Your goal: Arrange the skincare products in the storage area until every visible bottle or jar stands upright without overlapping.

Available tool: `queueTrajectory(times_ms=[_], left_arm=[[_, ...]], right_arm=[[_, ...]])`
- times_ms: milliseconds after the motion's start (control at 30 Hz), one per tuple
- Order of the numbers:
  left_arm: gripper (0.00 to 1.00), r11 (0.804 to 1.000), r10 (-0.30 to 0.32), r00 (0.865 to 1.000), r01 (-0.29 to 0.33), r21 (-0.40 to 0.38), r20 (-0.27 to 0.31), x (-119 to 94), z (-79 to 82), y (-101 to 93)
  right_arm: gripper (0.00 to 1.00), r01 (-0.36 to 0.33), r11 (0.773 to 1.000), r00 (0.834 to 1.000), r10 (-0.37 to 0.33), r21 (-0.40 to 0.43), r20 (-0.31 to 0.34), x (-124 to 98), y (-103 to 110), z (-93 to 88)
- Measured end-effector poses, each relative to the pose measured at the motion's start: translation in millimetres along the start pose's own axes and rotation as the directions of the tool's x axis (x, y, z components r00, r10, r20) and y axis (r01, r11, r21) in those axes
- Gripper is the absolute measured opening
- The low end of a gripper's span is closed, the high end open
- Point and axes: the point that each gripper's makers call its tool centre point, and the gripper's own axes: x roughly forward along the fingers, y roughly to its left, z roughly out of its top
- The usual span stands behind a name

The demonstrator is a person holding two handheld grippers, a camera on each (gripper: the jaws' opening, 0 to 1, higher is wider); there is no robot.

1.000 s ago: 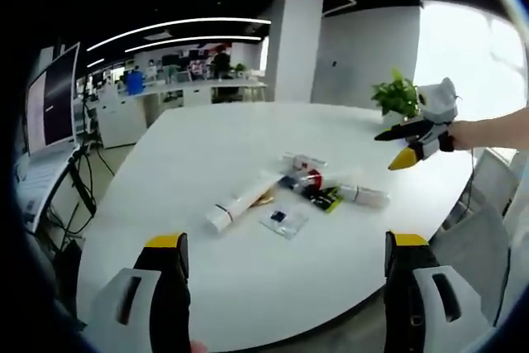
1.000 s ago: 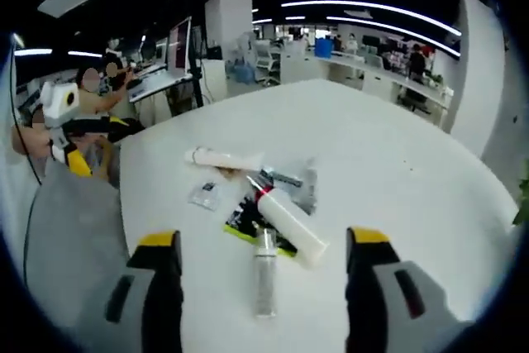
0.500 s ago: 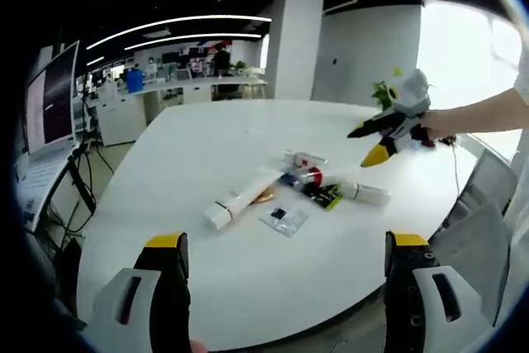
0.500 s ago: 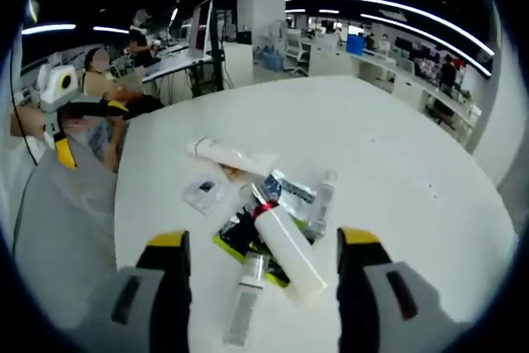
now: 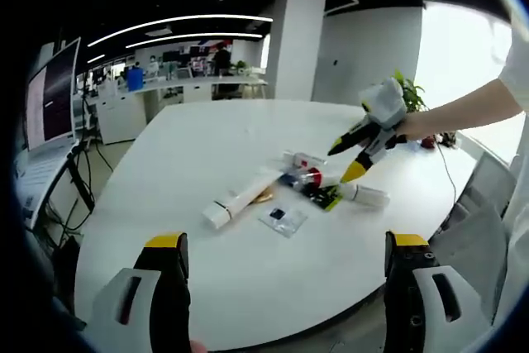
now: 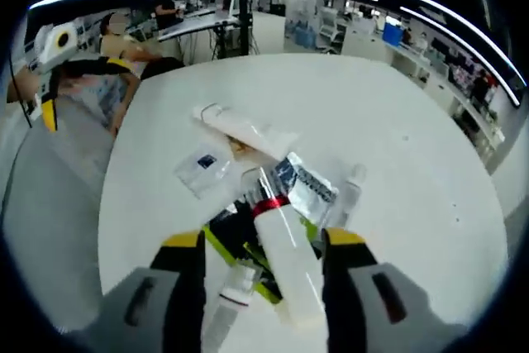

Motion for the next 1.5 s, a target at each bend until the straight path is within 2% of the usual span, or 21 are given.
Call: queueTrajectory(times_ms=[167, 300, 400, 567, 700, 1067, 1100, 1133, 1167, 1233, 1333, 1433, 1500], left_arm=[[0.97, 1.0, -0.002, 1.0, 0.002, 0.003, -0.001, 0.2, -0.3, -0.5], [0.97, 1.0, 0.002, 1.0, -0.002, 0.001, 0.001, 0.1, 0.0, 0.4], [0.96, 1.0, 0.008, 1.0, -0.008, -0.002, 0.005, -0.3, 0.7, 1.4], [0.96, 1.0, 0.014, 1.0, -0.014, -0.001, 0.012, -0.6, 1.9, 2.2], [0.96, 1.0, 0.017, 1.0, -0.017, 0.001, 0.015, -0.8, 2.2, 3.0], [0.95, 1.0, 0.021, 1.0, -0.021, 0.0, 0.019, -1.7, 2.9, 3.0], [0.95, 1.0, 0.022, 1.0, -0.022, 0.0, 0.02, -1.8, 3.0, 2.9], [0.95, 1.0, 0.022, 1.0, -0.022, -0.001, 0.019, -2.1, 3.3, 2.7], [0.95, 1.0, 0.023, 1.0, -0.023, -0.001, 0.019, -2.2, 3.3, 2.6], [0.95, 1.0, 0.022, 1.0, -0.022, -0.001, 0.02, -2.2, 3.4, 2.2], [0.94, 1.0, 0.02, 1.0, -0.02, 0.002, 0.019, -2.5, 3.9, 1.0], [0.94, 1.0, 0.016, 1.0, -0.017, 0.007, 0.017, -2.4, 4.1, -0.3], [0.94, 1.0, 0.013, 1.0, -0.014, 0.011, 0.016, -2.2, 3.4, -0.3]], right_arm=[[0.47, -0.019, 0.999, 0.999, 0.018, -0.03, -0.03, 13.4, -7.5, -1.4], [0.4, -0.049, 0.995, 0.995, 0.041, -0.092, -0.085, 23.3, -8.5, -6.3], [0.35, -0.085, 0.991, 0.989, 0.071, -0.105, -0.127, 30.0, -7.9, -8.7], [0.35, -0.112, 0.981, 0.984, 0.088, -0.16, -0.153, 36.7, -5.8, -2.9], [0.32, -0.137, 0.964, 0.974, 0.089, -0.229, -0.208, 44.6, -7.1, -6.0], [0.3, -0.206, 0.928, 0.945, 0.107, -0.31, -0.309, 56.0, -2.6, -11.4], [0.3, -0.211, 0.922, 0.943, 0.106, -0.324, -0.315, 56.4, -2.2, -12.1], [0.3, -0.24, 0.896, 0.94, 0.119, -0.373, -0.319, 56.5, -1.0, -11.7], [0.3, -0.24, 0.9, 0.94, 0.121, -0.364, -0.32, 55.7, -0.4, -12.2], [0.29, -0.256, 0.881, 0.938, 0.127, -0.399, -0.321, 54.2, 1.5, -12.8], [0.29, -0.247, 0.88, 0.94, 0.115, -0.407, -0.322, 53.0, 2.9, -13.5], [0.29, -0.256, 0.877, 0.931, 0.11, -0.407, -0.349, 50.7, 5.3, -14.8], [0.29, -0.258, 0.873, 0.931, 0.11, -0.414, -0.347, 47.5, 7.3, -14.5]])
